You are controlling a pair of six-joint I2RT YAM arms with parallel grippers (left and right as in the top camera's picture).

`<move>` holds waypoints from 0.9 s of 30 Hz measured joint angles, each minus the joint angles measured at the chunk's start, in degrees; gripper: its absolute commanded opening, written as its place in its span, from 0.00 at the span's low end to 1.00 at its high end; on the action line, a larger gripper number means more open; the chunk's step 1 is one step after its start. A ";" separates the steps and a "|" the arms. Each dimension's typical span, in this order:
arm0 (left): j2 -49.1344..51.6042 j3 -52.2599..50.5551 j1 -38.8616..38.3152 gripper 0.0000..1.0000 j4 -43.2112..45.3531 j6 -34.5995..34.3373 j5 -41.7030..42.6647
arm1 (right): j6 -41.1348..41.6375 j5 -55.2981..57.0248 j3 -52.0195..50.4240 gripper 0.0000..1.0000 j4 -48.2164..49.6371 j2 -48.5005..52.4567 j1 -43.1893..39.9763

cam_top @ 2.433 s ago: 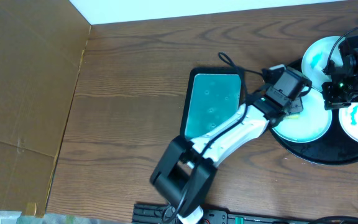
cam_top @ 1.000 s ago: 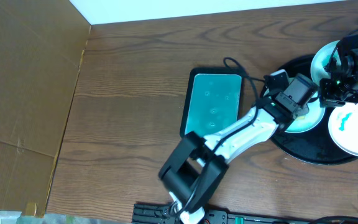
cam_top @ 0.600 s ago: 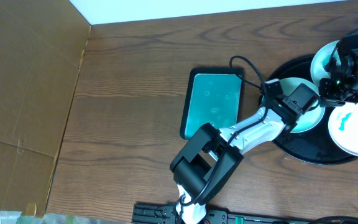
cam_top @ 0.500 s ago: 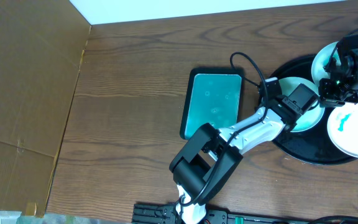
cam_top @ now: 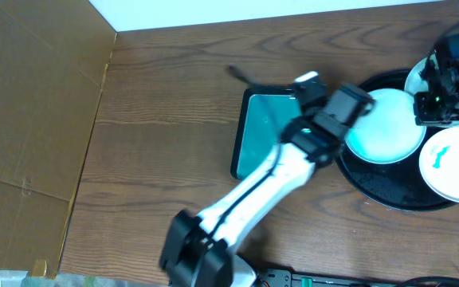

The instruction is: Clean dirty plates on tray and stack at the side

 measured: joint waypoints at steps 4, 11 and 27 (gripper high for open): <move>-3.74 0.00 6.16 0.07 -7.48 0.00 0.00 | -0.92 6.91 0.02 0.01 0.15 -4.72 3.74; -4.09 -0.04 16.83 0.07 -16.13 -0.02 1.99 | -2.25 28.44 0.02 0.01 1.14 -8.94 12.55; -4.09 -0.04 32.37 0.07 -17.70 9.57 12.48 | -34.91 75.89 -0.20 0.01 20.44 -11.85 30.51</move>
